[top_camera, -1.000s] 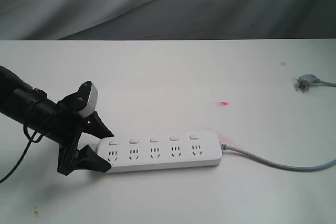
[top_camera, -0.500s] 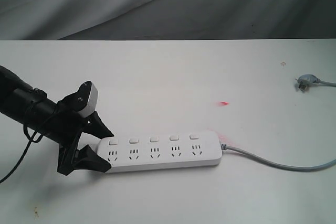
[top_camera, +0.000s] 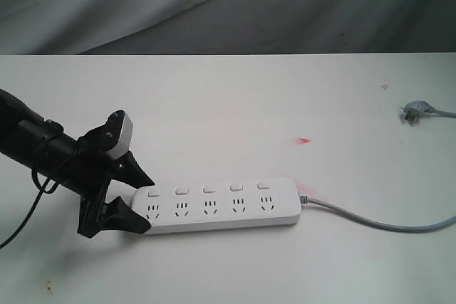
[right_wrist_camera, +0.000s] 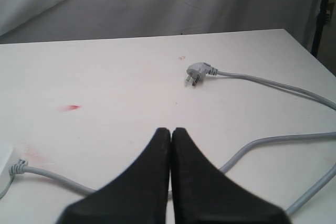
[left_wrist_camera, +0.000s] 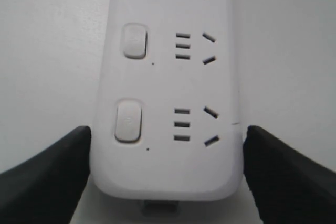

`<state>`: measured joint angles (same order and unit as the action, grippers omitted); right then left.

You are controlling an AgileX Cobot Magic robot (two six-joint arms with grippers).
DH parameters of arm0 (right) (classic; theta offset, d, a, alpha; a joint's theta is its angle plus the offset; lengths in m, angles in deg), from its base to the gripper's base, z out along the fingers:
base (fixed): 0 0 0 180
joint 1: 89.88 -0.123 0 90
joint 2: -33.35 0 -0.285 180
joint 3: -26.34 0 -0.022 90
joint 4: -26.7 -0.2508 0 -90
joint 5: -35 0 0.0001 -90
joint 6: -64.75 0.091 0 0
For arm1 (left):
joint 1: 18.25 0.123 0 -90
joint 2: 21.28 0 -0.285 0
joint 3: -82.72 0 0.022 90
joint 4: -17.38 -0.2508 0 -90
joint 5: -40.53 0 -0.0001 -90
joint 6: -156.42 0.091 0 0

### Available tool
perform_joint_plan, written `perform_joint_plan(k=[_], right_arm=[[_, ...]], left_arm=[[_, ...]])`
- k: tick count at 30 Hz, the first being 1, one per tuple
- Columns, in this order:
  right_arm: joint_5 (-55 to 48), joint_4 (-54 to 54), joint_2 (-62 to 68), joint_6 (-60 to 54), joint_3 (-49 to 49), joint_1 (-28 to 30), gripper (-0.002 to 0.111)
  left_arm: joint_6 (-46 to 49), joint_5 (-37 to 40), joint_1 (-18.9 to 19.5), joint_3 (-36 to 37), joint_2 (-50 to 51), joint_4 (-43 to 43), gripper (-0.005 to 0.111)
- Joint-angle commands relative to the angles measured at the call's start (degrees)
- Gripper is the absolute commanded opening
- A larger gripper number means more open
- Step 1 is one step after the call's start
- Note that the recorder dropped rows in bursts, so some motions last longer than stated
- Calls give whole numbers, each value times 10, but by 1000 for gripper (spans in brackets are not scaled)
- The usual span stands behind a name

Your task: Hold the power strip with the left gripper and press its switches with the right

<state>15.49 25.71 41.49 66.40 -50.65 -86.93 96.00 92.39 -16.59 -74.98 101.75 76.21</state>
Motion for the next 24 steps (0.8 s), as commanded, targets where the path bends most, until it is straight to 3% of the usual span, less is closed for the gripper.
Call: perform_joint_plan(k=[1, 7, 13, 17, 24], right_arm=[[27, 36, -3, -9, -2, 4, 0], [206, -57, -3, -7, -2, 4, 0], [466, -171, -3, 3, -2, 4, 0], [580, -207, -3, 99, -2, 4, 0], [433, -322, -3, 71, 18, 4, 0]], left_arm=[[4, -11, -3, -1, 1, 0, 47], [4, -11, -3, -1, 1, 0, 47], [4, -11, -3, -1, 1, 0, 47], [4, -11, -3, -1, 1, 6, 47], [4, -9, -3, -1, 1, 6, 47]])
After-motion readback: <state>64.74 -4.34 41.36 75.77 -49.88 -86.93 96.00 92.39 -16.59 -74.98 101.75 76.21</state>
